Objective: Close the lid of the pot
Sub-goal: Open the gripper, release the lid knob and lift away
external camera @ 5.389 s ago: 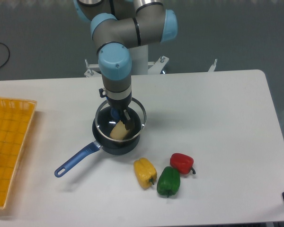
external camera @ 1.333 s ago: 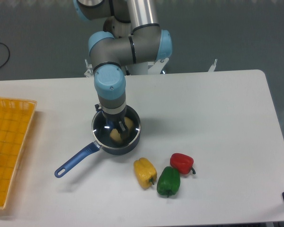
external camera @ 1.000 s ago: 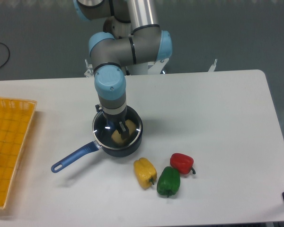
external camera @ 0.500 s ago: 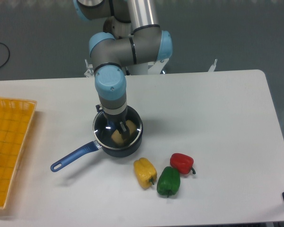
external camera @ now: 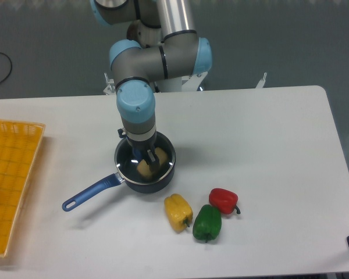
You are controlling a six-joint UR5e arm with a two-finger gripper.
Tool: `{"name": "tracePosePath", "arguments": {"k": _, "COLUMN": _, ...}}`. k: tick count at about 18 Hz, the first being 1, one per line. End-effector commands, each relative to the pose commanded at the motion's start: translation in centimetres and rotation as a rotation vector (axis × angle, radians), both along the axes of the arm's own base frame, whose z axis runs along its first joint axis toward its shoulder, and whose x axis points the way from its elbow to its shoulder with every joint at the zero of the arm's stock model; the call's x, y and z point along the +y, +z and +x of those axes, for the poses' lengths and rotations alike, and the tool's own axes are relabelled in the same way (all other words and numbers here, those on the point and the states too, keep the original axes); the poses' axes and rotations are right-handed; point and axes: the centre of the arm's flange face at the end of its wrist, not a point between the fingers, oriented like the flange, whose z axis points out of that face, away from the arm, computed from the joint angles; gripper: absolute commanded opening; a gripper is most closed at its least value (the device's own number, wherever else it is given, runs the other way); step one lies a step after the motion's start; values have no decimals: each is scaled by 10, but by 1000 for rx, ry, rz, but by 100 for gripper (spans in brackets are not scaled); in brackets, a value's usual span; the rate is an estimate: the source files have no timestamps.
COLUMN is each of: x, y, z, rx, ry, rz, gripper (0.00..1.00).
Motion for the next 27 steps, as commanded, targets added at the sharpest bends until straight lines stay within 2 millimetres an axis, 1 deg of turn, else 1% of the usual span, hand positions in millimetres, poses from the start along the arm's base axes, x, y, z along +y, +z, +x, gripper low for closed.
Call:
{"name": "tracePosePath", "arguments": {"k": 4, "x": 0, "y": 3, "z": -2, "rx": 3, "ry": 2, "rz": 6, "gripper": 66}}
{"name": "tracePosePath", "arguments": {"k": 5, "x": 0, "y": 5, "z": -3, "rx": 5, "ry": 2, "rz": 8, "gripper": 70}}
{"name": "tracePosePath", "arguments": {"k": 7, "x": -1, "y": 8, "z": -5, "rx": 7, "ry": 5, "rz": 14, "gripper": 81}}
{"name": "tracePosePath", "arguments": {"k": 9, "x": 1, "y": 15, "z": -8, "rx": 18, "ry": 3, "rz": 25, "gripper": 100}}
{"name": "tracePosePath", "arguments": {"k": 11, "x": 1, "y": 31, "z": -15, "rx": 39, "ry": 11, "rz": 46, "gripper": 100}}
{"name": "tracePosePath", "arguments": {"k": 13, "x": -2, "y": 42, "z": -24, "rx": 55, "ry": 26, "rz": 60, "gripper": 100}}
{"name": "tracePosePath", "arguments": {"k": 15, "x": -13, "y": 51, "z": -39, "rx": 63, "ry": 58, "rz": 70, "gripper": 100}}
{"name": "tracePosePath", "arguments": {"k": 16, "x": -16, "y": 54, "z": -43, "rx": 67, "ry": 61, "rz": 74, "gripper": 100}}
{"name": "tracePosePath", "arguments": {"k": 18, "x": -29, "y": 60, "z": -61, "rx": 75, "ry": 83, "rz": 80, "gripper": 100}}
{"name": "tracePosePath", "arguments": {"k": 21, "x": -50, "y": 66, "z": -90, "rx": 82, "ry": 35, "rz": 89, "gripper": 100}}
{"name": "tracePosePath", "arguments": {"k": 25, "x": -92, "y": 76, "z": -141, "rx": 99, "ry": -8, "rz": 95, "gripper": 100}}
{"name": "tracePosePath", "arguments": {"k": 27, "x": -121, "y": 82, "z": -171, "rx": 77, "ry": -46, "rz": 81, "gripper": 100}}
